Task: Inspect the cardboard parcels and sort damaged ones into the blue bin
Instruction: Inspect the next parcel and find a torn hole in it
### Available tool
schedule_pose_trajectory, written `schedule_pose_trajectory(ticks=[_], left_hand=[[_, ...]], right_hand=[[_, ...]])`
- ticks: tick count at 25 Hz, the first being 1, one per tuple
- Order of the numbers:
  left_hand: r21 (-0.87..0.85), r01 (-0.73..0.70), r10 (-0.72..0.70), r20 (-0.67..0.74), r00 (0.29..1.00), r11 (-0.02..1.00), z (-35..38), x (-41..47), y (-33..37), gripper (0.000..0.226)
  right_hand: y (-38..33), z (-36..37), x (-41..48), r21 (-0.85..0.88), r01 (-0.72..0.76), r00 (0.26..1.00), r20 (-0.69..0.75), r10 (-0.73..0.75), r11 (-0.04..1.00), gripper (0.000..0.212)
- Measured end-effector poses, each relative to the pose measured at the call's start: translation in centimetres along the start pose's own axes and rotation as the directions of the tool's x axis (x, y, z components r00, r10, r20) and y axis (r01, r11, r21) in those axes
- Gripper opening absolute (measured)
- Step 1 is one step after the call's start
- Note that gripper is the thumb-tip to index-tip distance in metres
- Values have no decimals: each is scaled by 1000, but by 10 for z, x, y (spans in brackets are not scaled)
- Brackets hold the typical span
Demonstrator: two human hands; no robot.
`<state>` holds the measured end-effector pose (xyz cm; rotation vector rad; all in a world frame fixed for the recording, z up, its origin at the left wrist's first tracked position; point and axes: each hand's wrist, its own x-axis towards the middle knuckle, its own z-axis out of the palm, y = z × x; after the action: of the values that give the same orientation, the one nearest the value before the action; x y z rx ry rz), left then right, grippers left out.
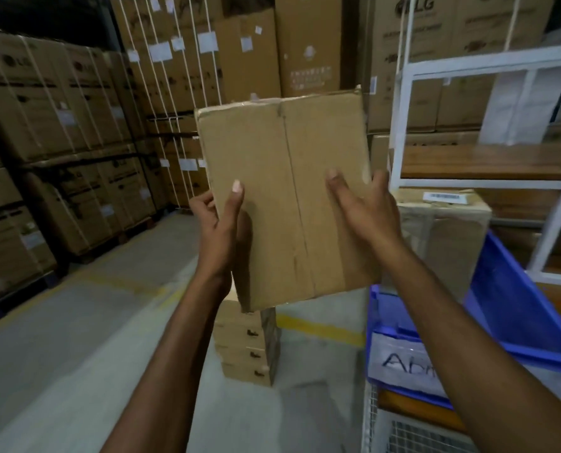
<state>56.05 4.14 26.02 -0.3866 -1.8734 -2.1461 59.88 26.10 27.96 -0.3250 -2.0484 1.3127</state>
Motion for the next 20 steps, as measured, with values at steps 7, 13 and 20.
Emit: schedule_pose_trajectory(ticks=[7,13,20], left_hand=[[55,-130,128,53,990,990,50,-90,69,92],[-47,-45,52,148,988,998,112,-161,95,69],[-97,-113,140,354,925,989,256,-234,95,68]], right_hand=[[-32,-105,-75,-118,44,943,-322,-80,992,91],[-30,-205,-123,-149,36,856,-506,-108,988,63],[36,-356,-131,-192,28,790,-597,-139,981,71]])
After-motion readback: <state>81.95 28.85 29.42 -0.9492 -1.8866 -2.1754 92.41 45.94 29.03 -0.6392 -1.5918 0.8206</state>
